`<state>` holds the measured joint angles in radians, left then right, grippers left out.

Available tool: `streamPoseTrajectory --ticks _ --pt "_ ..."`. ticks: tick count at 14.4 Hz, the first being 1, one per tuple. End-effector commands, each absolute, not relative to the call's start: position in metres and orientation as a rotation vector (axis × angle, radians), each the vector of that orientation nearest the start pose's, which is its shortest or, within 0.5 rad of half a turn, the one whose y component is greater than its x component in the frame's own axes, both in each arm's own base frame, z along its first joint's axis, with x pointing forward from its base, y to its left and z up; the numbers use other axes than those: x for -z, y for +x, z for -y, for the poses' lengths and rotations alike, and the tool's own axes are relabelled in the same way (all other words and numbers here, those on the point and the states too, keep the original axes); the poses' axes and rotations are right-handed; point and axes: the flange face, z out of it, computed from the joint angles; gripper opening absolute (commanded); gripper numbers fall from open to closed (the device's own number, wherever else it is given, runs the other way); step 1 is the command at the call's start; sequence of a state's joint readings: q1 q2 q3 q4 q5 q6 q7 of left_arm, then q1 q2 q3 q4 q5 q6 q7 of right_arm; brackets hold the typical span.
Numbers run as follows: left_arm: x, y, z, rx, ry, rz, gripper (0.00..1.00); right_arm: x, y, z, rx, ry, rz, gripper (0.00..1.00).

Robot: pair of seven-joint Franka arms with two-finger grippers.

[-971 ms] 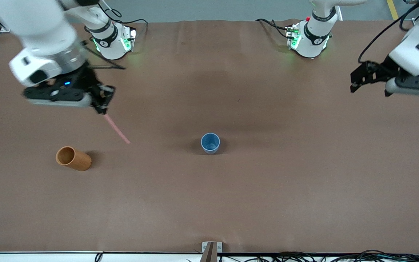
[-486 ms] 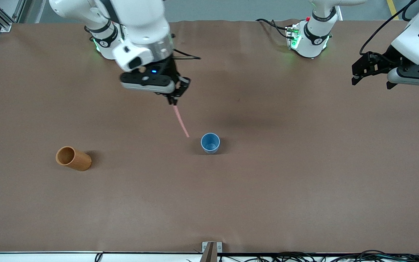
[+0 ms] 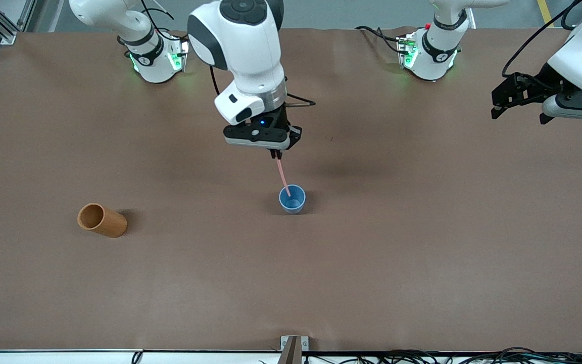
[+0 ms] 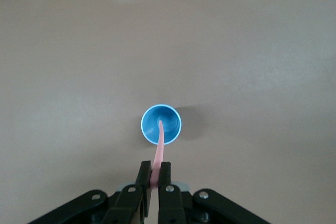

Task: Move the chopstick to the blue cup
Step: 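Lower the pink stick into the blue cup with the right gripper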

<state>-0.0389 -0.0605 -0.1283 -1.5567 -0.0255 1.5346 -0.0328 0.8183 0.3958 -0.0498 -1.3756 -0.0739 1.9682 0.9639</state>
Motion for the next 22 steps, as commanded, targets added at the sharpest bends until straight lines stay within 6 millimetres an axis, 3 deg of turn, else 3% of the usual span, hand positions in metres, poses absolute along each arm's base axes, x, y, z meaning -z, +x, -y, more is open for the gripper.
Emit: streamPoseTrajectory --ticks 1,4,7,10,12,14,16,19,21,22 --pt "-0.666 0.522 0.09 0.074 -3.152 -0.232 1.0 -0.495 0.498 -0.499 0.307 -3.049 -0.242 0.04" --pt "-0.666 0.522 0.091 0.077 -3.152 -0.235 1.0 -0.476 0.503 -0.504 0.308 -3.05 -0.229 0.04" --pt "-0.665 0.523 0.092 0.074 -3.153 -0.237 1.0 -0.44 0.505 -0.514 0.29 -3.093 -0.207 0.05" --pt "-0.664 0.524 0.092 0.074 -3.154 -0.237 1.0 -0.438 0.512 -0.515 0.349 -3.053 -0.192 0.06" --pt "-0.664 0.524 0.092 0.074 -3.156 -0.235 1.0 -0.413 0.514 -0.521 0.352 -3.068 -0.174 0.07" --pt "-0.663 0.525 0.091 0.071 -3.156 -0.233 1.0 -0.413 0.517 -0.521 0.374 -3.057 -0.166 0.12" --pt "-0.663 0.524 0.091 0.071 -3.161 -0.231 1.0 -0.414 0.52 -0.518 0.374 -3.056 -0.172 0.29" --pt "-0.663 0.525 0.091 0.068 -3.161 -0.229 1.0 -0.418 0.524 -0.515 0.389 -3.053 -0.179 0.88" --pt "-0.662 0.526 0.087 0.069 -3.162 -0.219 1.0 -0.432 0.538 -0.499 0.406 -3.044 -0.165 1.0" --pt "-0.663 0.526 0.087 0.071 -3.162 -0.219 1.0 -0.444 0.545 -0.488 0.419 -3.034 -0.15 1.0"
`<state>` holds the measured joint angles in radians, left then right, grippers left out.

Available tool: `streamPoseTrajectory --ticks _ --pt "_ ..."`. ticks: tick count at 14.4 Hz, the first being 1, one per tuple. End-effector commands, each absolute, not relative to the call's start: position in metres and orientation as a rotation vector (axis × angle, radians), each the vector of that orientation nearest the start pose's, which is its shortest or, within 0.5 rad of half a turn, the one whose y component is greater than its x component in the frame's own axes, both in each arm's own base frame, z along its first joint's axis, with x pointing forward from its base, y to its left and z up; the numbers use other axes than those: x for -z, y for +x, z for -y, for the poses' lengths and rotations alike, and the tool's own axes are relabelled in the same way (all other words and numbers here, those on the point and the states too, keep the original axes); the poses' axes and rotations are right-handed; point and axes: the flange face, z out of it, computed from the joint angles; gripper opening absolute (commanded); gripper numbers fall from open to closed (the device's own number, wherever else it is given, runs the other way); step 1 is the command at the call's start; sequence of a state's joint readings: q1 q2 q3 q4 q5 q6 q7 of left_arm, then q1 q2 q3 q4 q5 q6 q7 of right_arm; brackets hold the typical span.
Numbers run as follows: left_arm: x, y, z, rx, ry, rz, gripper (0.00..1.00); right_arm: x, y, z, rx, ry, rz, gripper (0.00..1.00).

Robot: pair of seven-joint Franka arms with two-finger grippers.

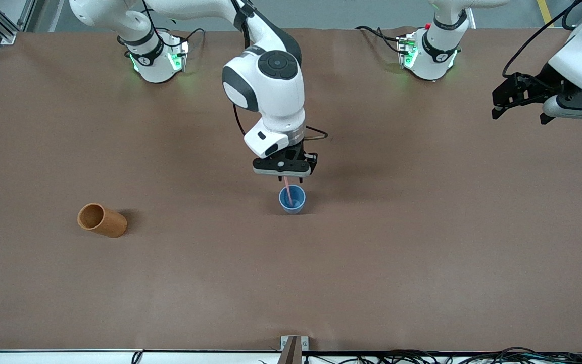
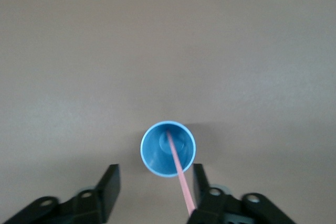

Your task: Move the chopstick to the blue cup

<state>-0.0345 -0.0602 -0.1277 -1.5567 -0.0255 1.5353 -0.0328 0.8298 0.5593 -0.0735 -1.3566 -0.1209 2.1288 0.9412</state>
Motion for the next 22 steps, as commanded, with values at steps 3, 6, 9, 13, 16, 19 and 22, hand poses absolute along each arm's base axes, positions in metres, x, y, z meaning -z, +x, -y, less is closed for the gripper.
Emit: streamPoseTrajectory --ticks 3,6,9,13,16,19,22 --pt "-0.663 0.526 0.087 0.069 -3.162 -0.219 1.0 -0.489 0.569 -0.444 0.469 -3.0 -0.169 1.0" --pt "-0.663 0.527 0.087 0.071 -3.162 -0.221 1.0 -0.537 0.589 -0.387 0.511 -2.982 -0.243 1.0" --pt "-0.669 0.532 0.087 0.092 -3.169 -0.211 1.0 -0.583 0.604 -0.307 0.487 -3.025 -0.241 1.0" --pt "-0.669 0.536 0.086 0.085 -3.171 -0.206 1.0 -0.626 0.615 -0.178 0.423 -3.116 -0.202 1.0" --pt "-0.669 0.536 0.087 0.085 -3.171 -0.206 1.0 -0.634 0.617 -0.09 0.365 -3.166 -0.176 1.0" --pt "-0.669 0.536 0.086 0.085 -3.17 -0.201 1.0 -0.636 0.604 -0.026 0.304 -3.176 -0.151 1.0" --pt "-0.669 0.536 0.086 0.085 -3.168 -0.198 1.0 -0.64 0.575 0.021 0.202 -3.155 -0.117 1.0"
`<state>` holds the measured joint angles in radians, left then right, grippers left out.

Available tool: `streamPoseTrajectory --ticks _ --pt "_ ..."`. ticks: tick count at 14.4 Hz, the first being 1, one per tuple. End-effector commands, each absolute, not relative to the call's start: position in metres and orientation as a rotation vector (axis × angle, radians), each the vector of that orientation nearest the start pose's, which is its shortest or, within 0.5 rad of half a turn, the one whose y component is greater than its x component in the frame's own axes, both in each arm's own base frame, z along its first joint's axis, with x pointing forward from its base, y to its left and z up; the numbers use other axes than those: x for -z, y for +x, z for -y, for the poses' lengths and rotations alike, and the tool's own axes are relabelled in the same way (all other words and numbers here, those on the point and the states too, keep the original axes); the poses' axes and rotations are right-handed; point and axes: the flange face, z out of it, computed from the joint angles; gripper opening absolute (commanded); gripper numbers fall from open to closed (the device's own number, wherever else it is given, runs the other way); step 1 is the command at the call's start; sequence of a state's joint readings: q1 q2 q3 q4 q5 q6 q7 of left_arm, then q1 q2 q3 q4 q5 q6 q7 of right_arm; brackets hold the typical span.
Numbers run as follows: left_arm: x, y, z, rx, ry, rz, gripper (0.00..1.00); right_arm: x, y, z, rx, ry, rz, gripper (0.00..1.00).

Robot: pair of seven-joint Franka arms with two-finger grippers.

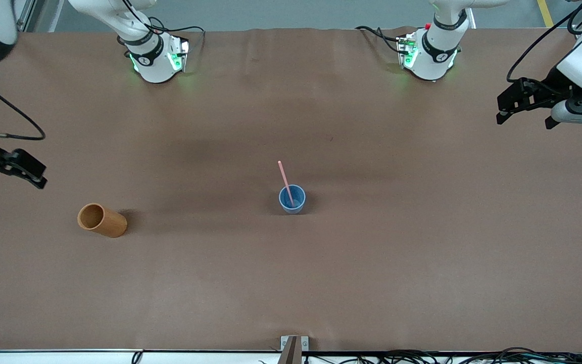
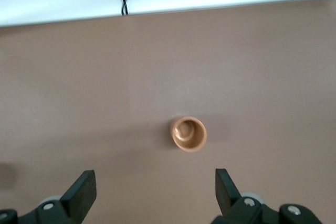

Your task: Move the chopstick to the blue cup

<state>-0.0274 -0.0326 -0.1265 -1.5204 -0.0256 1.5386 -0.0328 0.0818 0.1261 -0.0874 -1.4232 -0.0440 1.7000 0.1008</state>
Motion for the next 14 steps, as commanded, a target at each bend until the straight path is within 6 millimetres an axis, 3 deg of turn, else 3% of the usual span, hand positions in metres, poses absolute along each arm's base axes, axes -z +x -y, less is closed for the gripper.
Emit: streamPoseTrajectory --ticks 1,6,10,12,14 --pt "-0.668 0.537 0.086 0.083 -3.167 -0.198 1.0 -0.641 0.565 0.026 0.177 -3.155 -0.12 1.0" --pt "-0.667 0.537 0.088 0.083 -3.169 -0.193 1.0 -0.65 0.525 0.033 0.092 -3.151 -0.135 1.0" --pt "-0.667 0.537 0.088 0.083 -3.169 -0.196 1.0 -0.686 0.533 0.047 0.202 -3.154 -0.096 1.0" --pt "-0.667 0.537 0.088 0.083 -3.169 -0.193 1.0 -0.683 0.545 0.053 0.199 -3.159 -0.067 1.0" --pt "-0.665 0.538 0.087 0.076 -3.169 -0.196 1.0 -0.68 0.543 0.053 0.17 -3.158 -0.06 1.0"
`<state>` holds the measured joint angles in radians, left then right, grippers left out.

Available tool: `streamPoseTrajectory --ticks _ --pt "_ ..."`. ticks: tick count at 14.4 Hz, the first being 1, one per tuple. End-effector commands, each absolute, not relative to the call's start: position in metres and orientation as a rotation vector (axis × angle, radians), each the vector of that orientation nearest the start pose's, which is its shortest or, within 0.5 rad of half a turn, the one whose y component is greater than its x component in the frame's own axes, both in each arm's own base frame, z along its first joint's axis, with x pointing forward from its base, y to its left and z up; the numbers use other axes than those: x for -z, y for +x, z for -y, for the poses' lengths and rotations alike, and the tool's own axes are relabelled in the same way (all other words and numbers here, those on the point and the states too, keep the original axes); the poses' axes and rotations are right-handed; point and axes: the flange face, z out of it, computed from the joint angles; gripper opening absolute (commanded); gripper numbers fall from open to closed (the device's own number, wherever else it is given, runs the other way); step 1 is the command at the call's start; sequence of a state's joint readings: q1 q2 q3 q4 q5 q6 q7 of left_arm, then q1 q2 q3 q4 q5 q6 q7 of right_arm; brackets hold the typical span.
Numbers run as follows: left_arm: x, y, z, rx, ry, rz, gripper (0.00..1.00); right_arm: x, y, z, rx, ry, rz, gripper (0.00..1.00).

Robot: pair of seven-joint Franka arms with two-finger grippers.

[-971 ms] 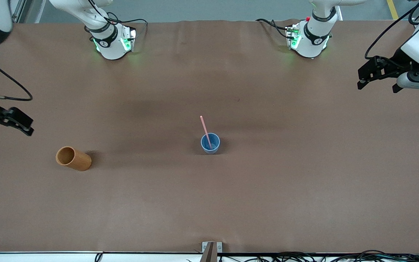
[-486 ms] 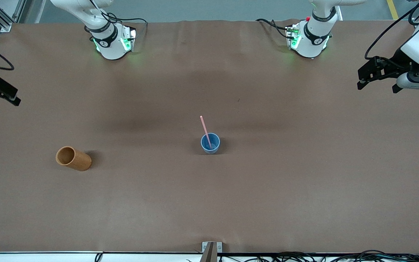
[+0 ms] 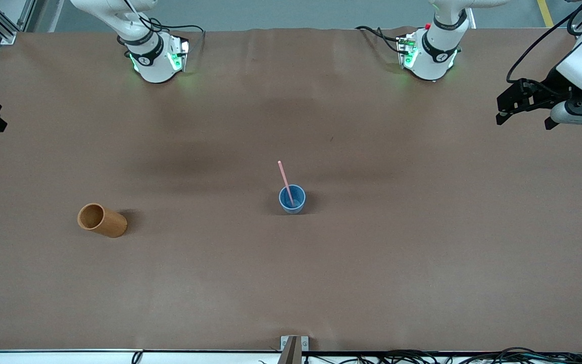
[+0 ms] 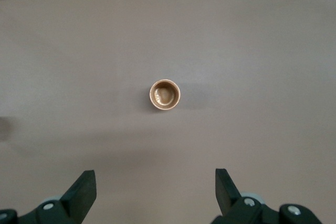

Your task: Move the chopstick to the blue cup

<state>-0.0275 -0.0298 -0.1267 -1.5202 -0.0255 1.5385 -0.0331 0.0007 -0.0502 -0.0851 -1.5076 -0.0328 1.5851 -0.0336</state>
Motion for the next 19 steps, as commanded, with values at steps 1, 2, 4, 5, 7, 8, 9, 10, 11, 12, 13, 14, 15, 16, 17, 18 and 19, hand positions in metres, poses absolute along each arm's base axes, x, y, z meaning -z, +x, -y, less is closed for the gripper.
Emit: streamPoseTrajectory --ticks 1,2,4,5,7,8,9,10,11,12,13,14,15,16,17,18,19 --pt "-0.666 0.537 0.087 0.078 -3.169 -0.196 1.0 -0.676 0.538 0.052 0.096 -3.158 -0.058 1.0" --pt "-0.666 0.537 0.088 0.08 -3.17 -0.196 1.0 -0.672 0.535 0.05 0.045 -3.156 -0.048 1.0" --pt "-0.669 0.537 0.087 0.088 -3.163 -0.195 1.0 -0.67 0.535 0.047 0.03 -3.156 -0.032 1.0" --pt "-0.667 0.538 0.086 0.083 -3.165 -0.202 1.0 -0.67 0.535 0.047 0.03 -3.156 -0.031 1.0" --pt "-0.67 0.537 0.078 0.089 -3.168 -0.191 1.0 -0.668 0.536 0.046 0.03 -3.156 -0.029 1.0" --pt "-0.67 0.537 0.08 0.088 -3.17 -0.201 1.0 -0.669 0.536 0.046 0.035 -3.156 -0.029 1.0" --pt "-0.669 0.538 0.073 0.086 -3.172 -0.177 1.0 -0.669 0.536 0.046 0.037 -3.155 -0.029 1.0" --pt "-0.667 0.539 0.068 0.082 -3.171 -0.162 1.0 -0.67 0.536 0.044 0.042 -3.152 -0.023 1.0" --pt "-0.667 0.539 0.072 0.079 -3.167 -0.171 1.0 -0.669 0.536 0.044 0.041 -3.138 -0.026 1.0" --pt "-0.667 0.539 0.076 0.079 -3.168 -0.181 1.0 -0.67 0.537 0.044 0.047 -3.128 -0.024 1.0" --pt "-0.667 0.539 0.077 0.079 -3.168 -0.183 1.0 -0.669 0.538 0.043 0.052 -3.127 -0.024 1.0" --pt "-0.667 0.539 0.076 0.081 -3.168 -0.181 1.0 -0.67 0.538 0.044 0.062 -3.127 -0.027 1.0" --pt "-0.667 0.539 0.079 0.081 -3.169 -0.188 1.0 -0.67 0.538 0.044 0.064 -3.127 -0.027 1.0" --pt "-0.667 0.539 0.078 0.081 -3.169 -0.186 1.0 -0.67 0.538 0.043 0.062 -3.127 -0.022 1.0" --pt "-0.667 0.538 0.08 0.081 -3.167 -0.193 1.0 -0.67 0.538 0.043 0.062 -3.127 -0.022 1.0" --pt "-0.667 0.538 0.081 0.081 -3.167 -0.195 1.0 -0.67 0.538 0.043 0.062 -3.127 -0.024 1.0" --pt "-0.667 0.538 0.082 0.081 -3.167 -0.198 1.0 -0.67 0.538 0.043 0.062 -3.127 -0.022 1.0"
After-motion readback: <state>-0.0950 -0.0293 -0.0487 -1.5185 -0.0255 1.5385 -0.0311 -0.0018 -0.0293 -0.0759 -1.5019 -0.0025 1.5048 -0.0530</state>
